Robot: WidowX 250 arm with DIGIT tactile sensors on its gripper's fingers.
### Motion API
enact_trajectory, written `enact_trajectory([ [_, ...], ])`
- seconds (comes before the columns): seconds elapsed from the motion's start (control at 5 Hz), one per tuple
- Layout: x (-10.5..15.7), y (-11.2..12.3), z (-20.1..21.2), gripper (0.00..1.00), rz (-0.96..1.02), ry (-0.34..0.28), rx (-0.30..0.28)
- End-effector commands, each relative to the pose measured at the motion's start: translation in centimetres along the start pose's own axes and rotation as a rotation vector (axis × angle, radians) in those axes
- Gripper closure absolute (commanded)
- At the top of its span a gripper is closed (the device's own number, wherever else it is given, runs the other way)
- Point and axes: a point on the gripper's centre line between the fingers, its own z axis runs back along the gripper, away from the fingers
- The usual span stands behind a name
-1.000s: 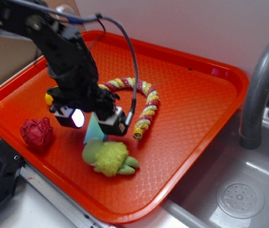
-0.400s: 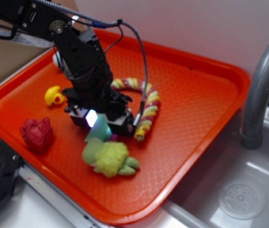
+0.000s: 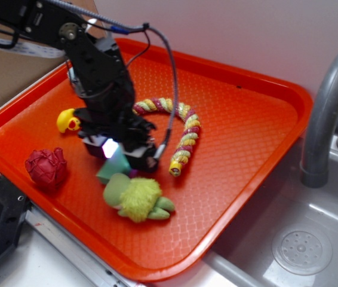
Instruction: Grab the green block.
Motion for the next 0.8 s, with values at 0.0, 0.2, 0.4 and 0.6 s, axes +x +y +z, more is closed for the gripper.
enact_trajectory([
  [0.0, 3.4, 1.5, 9.2, 1.0, -0.329, 0.024, -0.038],
  [0.2, 2.6, 1.8, 13.9, 1.0, -0.362, -0.056, -0.041],
  [0.4, 1.4, 2.4, 17.1, 1.0, -0.328, -0.154, -0.091],
  [0.6, 1.3, 2.8, 17.1, 1.0, -0.333, -0.15, -0.174],
])
